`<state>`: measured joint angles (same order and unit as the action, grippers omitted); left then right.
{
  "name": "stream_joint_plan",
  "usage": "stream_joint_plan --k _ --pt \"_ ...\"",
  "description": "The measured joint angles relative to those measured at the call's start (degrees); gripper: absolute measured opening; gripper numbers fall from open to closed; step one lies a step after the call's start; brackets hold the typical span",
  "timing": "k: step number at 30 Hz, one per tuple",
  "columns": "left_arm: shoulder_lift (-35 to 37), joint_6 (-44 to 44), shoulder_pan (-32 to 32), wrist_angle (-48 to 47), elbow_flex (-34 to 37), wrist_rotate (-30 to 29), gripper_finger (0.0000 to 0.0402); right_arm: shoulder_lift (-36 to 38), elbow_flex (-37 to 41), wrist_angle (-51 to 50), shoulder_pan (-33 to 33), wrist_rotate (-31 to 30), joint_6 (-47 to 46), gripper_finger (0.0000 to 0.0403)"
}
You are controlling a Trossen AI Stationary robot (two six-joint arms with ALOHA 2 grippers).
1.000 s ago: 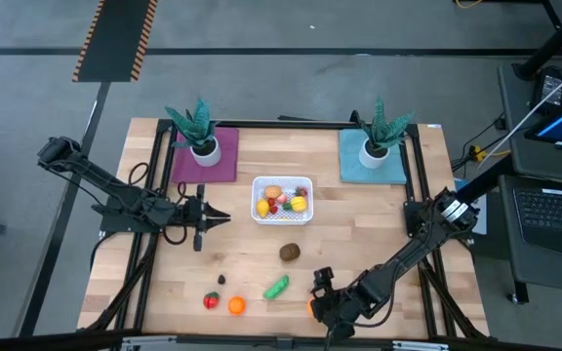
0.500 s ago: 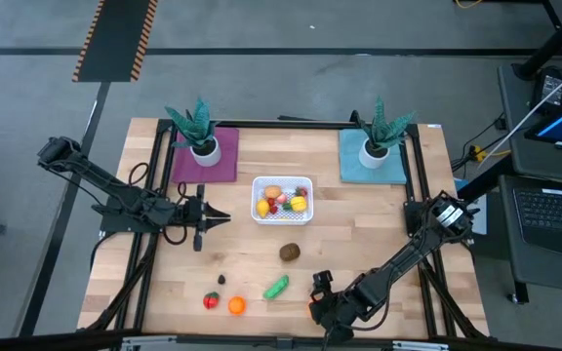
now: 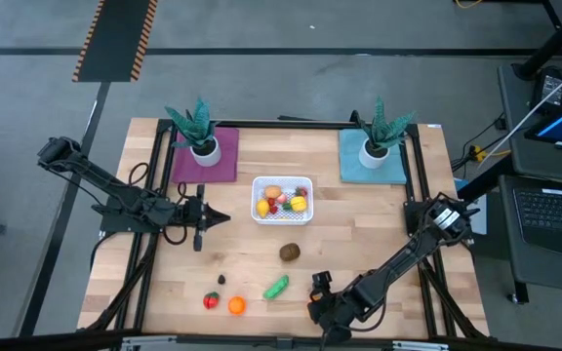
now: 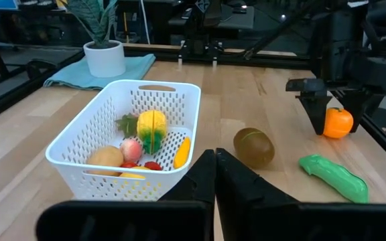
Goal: Pick and placing Produce into tupperware
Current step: Put the orange into the white bin
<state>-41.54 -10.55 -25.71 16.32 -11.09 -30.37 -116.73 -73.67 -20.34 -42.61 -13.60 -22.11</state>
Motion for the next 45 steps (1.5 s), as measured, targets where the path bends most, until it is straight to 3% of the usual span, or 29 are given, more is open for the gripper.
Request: stream_joint_plan --k 12,26,45 --pt "0.00 -0.02 0.00 0.00 0.00 0.00 0.0029 -0.69 0.00 0.79 0.09 0.16 0.07 0.0335" --pt "0.00 -0.03 0.00 0.00 0.00 -0.02 0.0055 -0.78 0.00 1.55 0.42 0.28 -0.20 0.0253" --pt "0.00 -1.38 0.00 0.00 0.00 0.00 0.0077 -0.82 0.00 1.60 0.48 -0.56 -3.19 0.0252"
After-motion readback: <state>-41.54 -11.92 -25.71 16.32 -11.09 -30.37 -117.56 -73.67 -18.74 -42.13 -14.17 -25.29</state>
